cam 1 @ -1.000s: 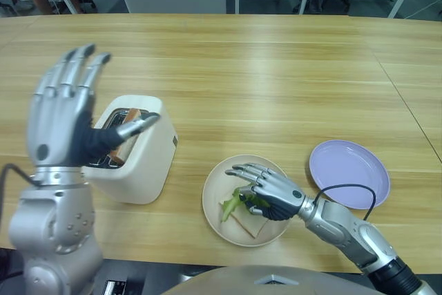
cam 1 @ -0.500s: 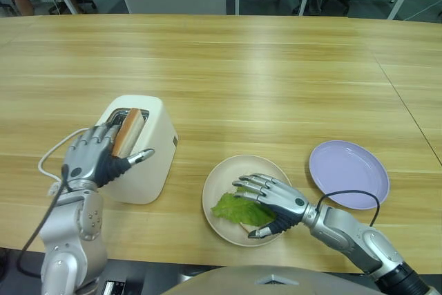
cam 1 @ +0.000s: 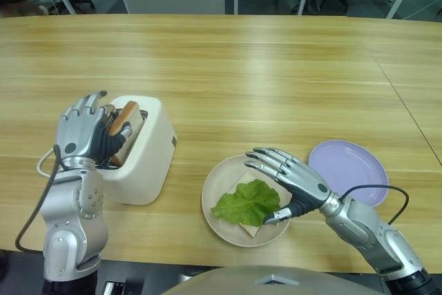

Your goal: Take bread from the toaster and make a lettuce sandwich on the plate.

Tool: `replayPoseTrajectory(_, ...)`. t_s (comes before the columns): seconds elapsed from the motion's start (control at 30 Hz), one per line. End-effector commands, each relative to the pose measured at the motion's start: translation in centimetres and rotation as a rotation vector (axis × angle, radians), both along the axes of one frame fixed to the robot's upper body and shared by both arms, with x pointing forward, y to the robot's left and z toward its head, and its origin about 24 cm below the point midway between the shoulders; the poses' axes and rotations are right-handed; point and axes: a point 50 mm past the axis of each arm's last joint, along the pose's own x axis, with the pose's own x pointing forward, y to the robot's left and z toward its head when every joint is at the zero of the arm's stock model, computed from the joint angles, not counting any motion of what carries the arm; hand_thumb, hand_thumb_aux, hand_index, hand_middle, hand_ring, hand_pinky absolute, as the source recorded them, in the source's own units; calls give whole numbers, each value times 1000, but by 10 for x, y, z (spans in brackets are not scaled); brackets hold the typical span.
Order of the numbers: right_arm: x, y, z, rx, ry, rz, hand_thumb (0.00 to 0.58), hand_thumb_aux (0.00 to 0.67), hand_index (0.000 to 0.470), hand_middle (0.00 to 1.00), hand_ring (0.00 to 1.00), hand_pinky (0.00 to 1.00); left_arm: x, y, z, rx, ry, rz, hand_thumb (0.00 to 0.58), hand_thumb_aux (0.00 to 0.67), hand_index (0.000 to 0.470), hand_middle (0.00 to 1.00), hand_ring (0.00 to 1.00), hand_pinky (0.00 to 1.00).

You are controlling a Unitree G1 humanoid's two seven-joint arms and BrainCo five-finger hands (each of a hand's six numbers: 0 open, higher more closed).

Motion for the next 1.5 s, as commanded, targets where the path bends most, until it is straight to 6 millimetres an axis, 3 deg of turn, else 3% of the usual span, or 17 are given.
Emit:
replayPoseTrajectory(0.03,-1,-1,3,17,-9,-9,0,0,0,0,0,0,0,-4,7,-43,-53,-53,580,670,460,1000,1000,1000)
replayPoseTrajectory(0.27,0,-6,3,21,-19,-31,0,0,0,0,0,0,-2,-5,19,-144,-145,-100,580,670,460,1000,1000,1000)
replayPoseTrajectory(0.47,-2,-9,11,65,-63,-32,0,0,0,0,0,0,-13,-5,59,-149,-350,-150,580,670,460,1000,1000,1000)
replayPoseTrajectory(0.63,-8,-18,19,43,-179,-2,0,0,0,0,0,0,-29,-23,96,-208,-494,-303,580,670,460,1000,1000,1000)
replayPoseTrajectory(0.73,-13,-25,23,19,-257,11,0,0,0,0,0,0,-31,-43,97,-369,-456,-441,580,670,460,1000,1000,1000)
replayPoseTrajectory(0.8,-17,-28,26,1,-309,27,0,0,0,0,0,0,-27,-60,85,-519,-359,-535,580,670,460,1000,1000,1000)
replayPoseTrajectory(0.9,-25,-31,29,-21,-366,64,0,0,0,0,0,0,-20,-85,49,-723,-135,-608,580,670,460,1000,1000,1000)
replayPoseTrajectory(1.2,-37,-33,39,-12,-416,119,0,0,0,0,0,0,-20,-144,-51,-1110,313,-603,580,670,460,1000,1000,1000)
replayPoseTrajectory(1.3,-40,-29,32,-23,-353,141,0,0,0,0,0,0,-18,-154,-76,-1151,387,-571,580,670,460,1000,1000,1000)
replayPoseTrajectory(1.5,-41,-21,-2,-163,-67,167,0,0,0,0,0,0,-13,-158,-112,-1178,468,-497,580,670,460,1000,1000,1000)
